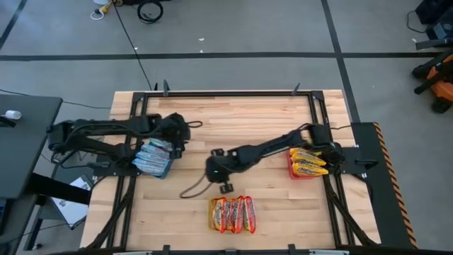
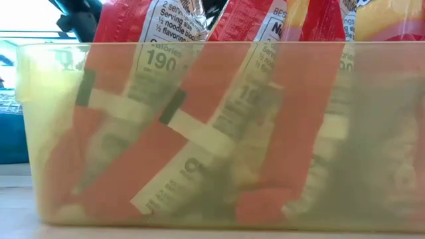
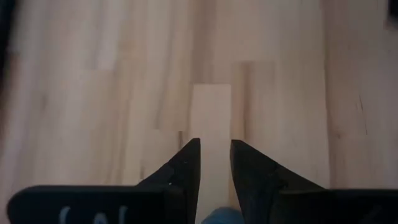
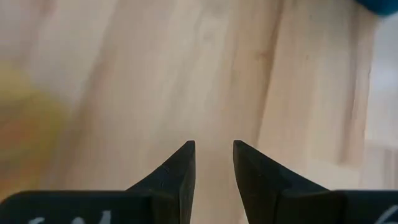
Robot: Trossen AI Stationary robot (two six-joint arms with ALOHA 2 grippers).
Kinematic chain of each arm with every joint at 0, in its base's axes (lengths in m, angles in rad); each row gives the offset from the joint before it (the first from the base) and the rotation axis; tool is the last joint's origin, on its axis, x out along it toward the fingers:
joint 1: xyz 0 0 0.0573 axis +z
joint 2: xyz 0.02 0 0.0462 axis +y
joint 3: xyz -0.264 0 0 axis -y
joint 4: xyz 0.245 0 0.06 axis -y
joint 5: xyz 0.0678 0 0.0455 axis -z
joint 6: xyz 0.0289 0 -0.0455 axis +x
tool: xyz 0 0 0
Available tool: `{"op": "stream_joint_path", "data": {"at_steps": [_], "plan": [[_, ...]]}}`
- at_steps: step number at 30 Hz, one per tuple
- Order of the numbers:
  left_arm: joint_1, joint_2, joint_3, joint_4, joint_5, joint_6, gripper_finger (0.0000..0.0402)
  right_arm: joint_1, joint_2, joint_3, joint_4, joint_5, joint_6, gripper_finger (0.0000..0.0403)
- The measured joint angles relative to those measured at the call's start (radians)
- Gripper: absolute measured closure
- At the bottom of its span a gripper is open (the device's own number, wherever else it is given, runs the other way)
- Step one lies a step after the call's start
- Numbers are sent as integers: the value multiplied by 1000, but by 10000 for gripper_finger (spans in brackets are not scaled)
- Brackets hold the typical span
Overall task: Sort Maruchan noodles
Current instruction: Adjust the blue bin on the table, then return to Home Position
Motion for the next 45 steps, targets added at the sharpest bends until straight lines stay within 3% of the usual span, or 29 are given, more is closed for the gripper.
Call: {"op": "stream_joint_path", "data": {"at_steps": [4, 7, 12, 14, 20, 27, 31, 36, 38, 45], "plan": [[16, 105, 0, 30, 67, 55, 308, 28, -167, -177, 89, 34, 73, 289], [22, 193, 0, 40, 61, 75, 308, 41, -275, -297, 192, 108, 105, 289], [22, 281, 1, -3, -195, 26, 308, 42, -414, -461, 368, 139, 123, 289], [25, 283, 1, -50, -238, -2, 308, 36, -449, -508, 403, 137, 131, 289], [49, 264, 1, -197, -243, -117, 308, 6, -489, -560, 438, 135, 149, 289], [54, 179, 22, -197, -228, -134, 308, -21, -488, -562, 509, 103, 98, 289], [59, 76, 33, -57, -116, -105, 308, -56, -479, -586, 634, 39, 57, 289], [67, -32, -64, 408, 194, -110, 308, -120, -489, -691, 830, 0, 27, 289], [66, -45, -118, 564, 255, -114, 308, -148, -510, -714, 847, 0, 8, 289], [67, -120, -164, 616, 188, -135, 308, -232, -713, -834, 782, 0, -13, 296]]}}
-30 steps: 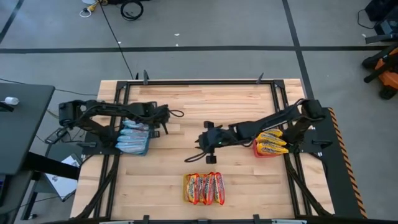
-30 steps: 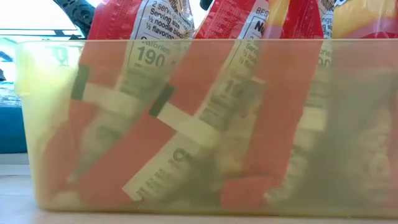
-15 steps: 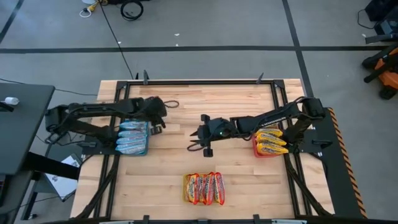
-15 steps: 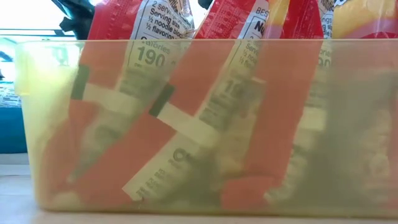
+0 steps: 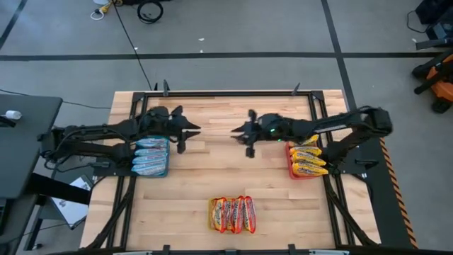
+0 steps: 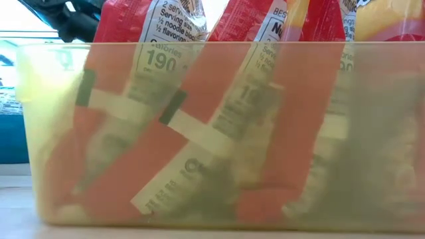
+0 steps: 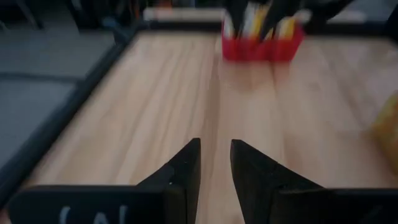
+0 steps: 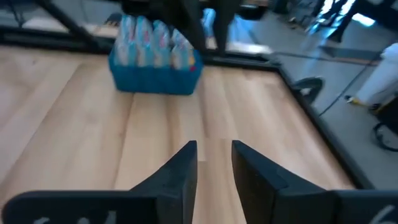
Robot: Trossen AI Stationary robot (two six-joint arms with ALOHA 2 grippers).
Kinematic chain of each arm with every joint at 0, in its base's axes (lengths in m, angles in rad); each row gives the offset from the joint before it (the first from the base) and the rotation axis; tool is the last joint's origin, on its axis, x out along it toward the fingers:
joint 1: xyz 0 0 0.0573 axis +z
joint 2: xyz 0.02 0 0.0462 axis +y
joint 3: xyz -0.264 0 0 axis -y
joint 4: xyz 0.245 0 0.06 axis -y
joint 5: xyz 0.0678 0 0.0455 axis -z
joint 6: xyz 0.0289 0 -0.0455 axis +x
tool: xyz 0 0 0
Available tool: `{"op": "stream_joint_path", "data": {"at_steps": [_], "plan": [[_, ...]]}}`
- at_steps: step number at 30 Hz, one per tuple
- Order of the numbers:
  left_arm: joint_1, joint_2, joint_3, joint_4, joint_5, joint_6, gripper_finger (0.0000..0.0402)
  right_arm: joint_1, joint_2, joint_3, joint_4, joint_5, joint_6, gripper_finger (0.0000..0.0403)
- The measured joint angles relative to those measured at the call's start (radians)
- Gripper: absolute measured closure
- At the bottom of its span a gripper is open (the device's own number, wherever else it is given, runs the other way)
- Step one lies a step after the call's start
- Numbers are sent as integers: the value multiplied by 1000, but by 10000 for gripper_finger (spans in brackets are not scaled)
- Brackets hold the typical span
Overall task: Sort Maruchan noodles
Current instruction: Return to Home Position
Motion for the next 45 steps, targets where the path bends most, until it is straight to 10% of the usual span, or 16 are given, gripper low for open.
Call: {"op": "stream_joint_path", "data": {"at_steps": [15, 25, 45], "plan": [[-12, -408, -147, 46, 0, -28, 308, 89, -638, -367, -25, 129, 91, 394], [-123, -699, -235, -11, -131, -61, 308, 300, -982, -464, -241, 217, 217, 393], [-420, -987, -465, -9, -352, -41, 309, 309, -1453, -568, -544, 179, 299, 395]]}}
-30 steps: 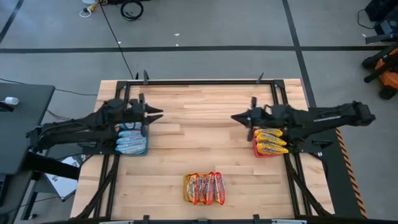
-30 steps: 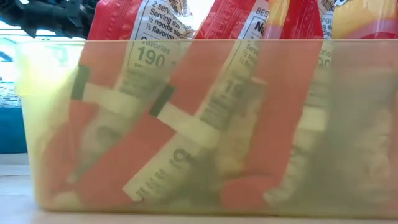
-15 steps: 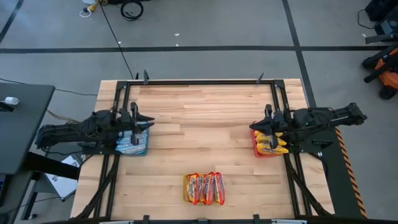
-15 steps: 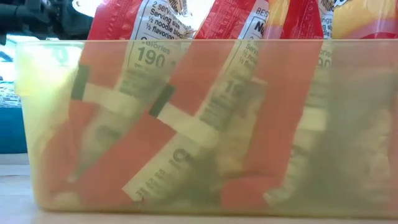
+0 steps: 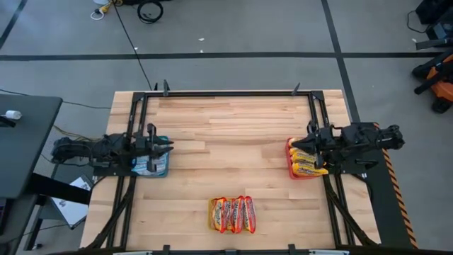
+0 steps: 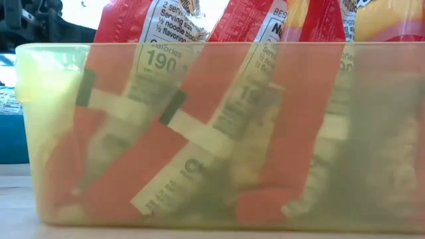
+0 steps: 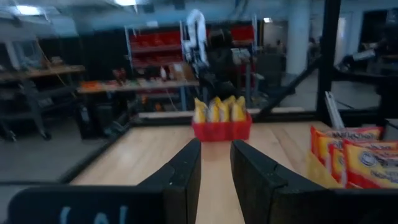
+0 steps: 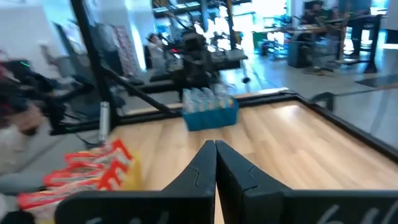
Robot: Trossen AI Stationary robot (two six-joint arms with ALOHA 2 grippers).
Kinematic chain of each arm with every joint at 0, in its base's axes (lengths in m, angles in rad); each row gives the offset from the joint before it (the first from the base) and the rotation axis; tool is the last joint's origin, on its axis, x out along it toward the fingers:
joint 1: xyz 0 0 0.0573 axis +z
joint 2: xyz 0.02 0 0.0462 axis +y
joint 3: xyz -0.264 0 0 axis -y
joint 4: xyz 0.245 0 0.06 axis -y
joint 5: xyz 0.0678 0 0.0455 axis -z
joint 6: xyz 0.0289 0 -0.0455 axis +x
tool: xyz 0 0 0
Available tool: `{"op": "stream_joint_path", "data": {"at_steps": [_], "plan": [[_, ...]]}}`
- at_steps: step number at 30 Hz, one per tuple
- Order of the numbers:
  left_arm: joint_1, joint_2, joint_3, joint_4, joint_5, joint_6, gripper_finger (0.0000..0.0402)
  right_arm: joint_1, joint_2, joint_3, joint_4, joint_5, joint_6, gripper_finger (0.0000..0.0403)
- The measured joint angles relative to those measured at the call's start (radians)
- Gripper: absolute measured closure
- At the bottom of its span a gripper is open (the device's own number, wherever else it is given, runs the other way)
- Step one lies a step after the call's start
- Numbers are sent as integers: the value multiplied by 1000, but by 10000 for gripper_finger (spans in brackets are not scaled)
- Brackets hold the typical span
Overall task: Sort Maruchan noodles
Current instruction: Return to Home Position
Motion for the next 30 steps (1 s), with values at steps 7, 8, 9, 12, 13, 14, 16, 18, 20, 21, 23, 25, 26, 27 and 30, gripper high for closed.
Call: {"op": "stream_joint_path", "data": {"at_steps": [7, 8, 9, 12, 13, 14, 16, 18, 20, 21, 23, 25, 26, 27, 30], "plan": [[-12, -35, -75, 88, -38, 33, 309, -1, -11, -100, 144, -41, 23, 395], [-12, -34, -75, 88, -38, 16, 309, -1, -9, -113, 163, -41, 18, 395], [-13, -34, -75, 84, -38, 3, 309, -2, -9, -131, 189, -41, 16, 396], [-16, -34, -75, 85, 10, -37, 309, -2, -10, -200, 273, -53, 16, 396], [-16, -34, -75, 86, 37, -45, 309, -2, -9, -225, 309, -61, 16, 396], [-16, -34, -75, 90, 53, -53, 309, -2, -9, -252, 347, -68, 15, 396], [-16, -34, -75, 94, 61, -64, 309, -2, -6, -262, 345, -77, 11, 396], [-16, -34, -75, 91, 61, -64, 309, -2, -3, -262, 349, -75, 1, 396], [-15, -34, -75, 92, 61, -59, 309, -2, -10, -262, 367, -79, -21, 396], [-15, -34, -75, 93, 61, -56, 309, -2, -10, -262, 381, -86, -33, 396], [-15, -37, -73, 89, 61, -48, 309, -2, -10, -262, 375, -99, -45, 396], [-15, -36, -59, 54, 59, -67, 309, -2, -10, -260, 354, -101, -33, 397], [-15, -37, -53, 34, 58, -80, 309, -2, -10, -260, 345, -101, -23, 398], [-15, -37, -46, 14, 62, -94, 309, 0, -10, -260, 338, -102, -13, 398], [-15, -37, -44, -19, 68, -98, 309, 6, -9, -262, 304, -102, -19, 398]]}}
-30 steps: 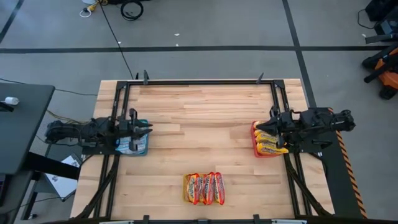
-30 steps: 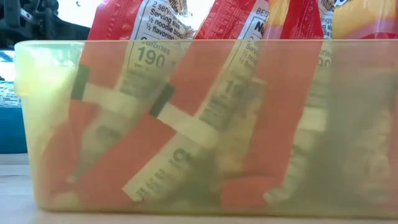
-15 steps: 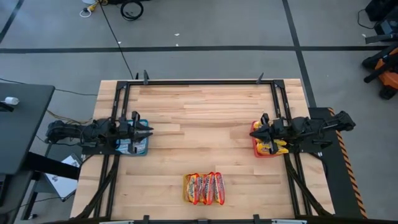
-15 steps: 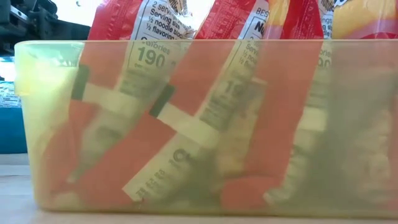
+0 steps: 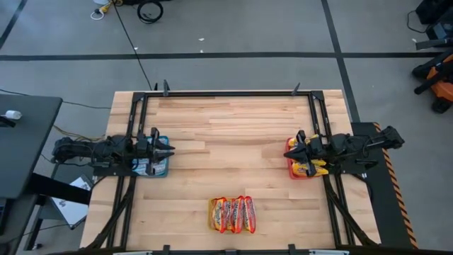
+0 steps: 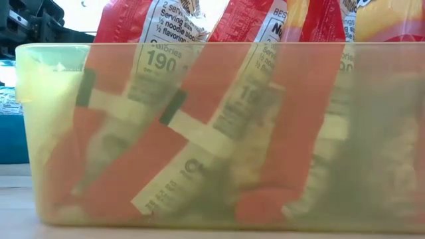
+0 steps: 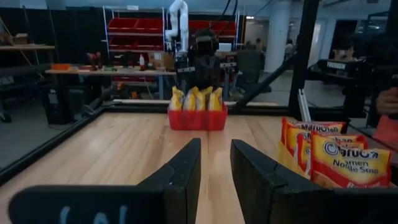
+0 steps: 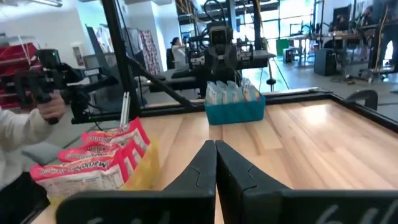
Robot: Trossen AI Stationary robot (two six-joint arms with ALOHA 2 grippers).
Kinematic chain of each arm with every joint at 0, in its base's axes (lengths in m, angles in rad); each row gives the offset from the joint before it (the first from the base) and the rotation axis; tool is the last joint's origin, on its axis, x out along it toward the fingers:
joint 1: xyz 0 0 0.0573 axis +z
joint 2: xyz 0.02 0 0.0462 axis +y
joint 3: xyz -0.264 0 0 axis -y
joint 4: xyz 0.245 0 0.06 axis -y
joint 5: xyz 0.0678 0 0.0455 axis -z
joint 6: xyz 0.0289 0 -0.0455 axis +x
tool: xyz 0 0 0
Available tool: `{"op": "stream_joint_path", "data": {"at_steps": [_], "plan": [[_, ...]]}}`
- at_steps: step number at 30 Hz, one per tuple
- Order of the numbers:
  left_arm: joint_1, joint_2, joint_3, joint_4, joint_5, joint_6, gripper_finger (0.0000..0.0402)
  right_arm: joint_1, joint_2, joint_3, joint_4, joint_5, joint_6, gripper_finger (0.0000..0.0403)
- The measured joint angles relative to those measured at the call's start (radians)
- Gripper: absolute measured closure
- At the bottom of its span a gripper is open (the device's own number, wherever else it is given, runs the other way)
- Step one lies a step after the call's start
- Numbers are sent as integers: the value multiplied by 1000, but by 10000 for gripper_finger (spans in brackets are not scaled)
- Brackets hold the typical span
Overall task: Sort Maruchan noodles
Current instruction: Return to Home Position
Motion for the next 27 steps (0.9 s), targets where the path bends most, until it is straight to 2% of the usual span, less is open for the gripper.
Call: {"op": "stream_joint_path", "data": {"at_steps": [4, 10, 14, 19, 27], "plan": [[0, 3, 0, -1, 0, 4, 309, 2, 16, 0, 4, 4, 1, 381], [1, 5, 2, -76, 0, 10, 309, 0, 32, 0, 5, 1, -128, 357], [7, 12, 5, -86, -77, 49, 308, 0, 32, 0, 6, 1, -116, 354], [8, 11, 5, -87, -84, 118, 308, 0, 32, 0, 6, 1, -120, 354], [8, 11, 2, -63, -89, 35, 308, 0, 32, 0, 6, 1, -121, 353]]}}
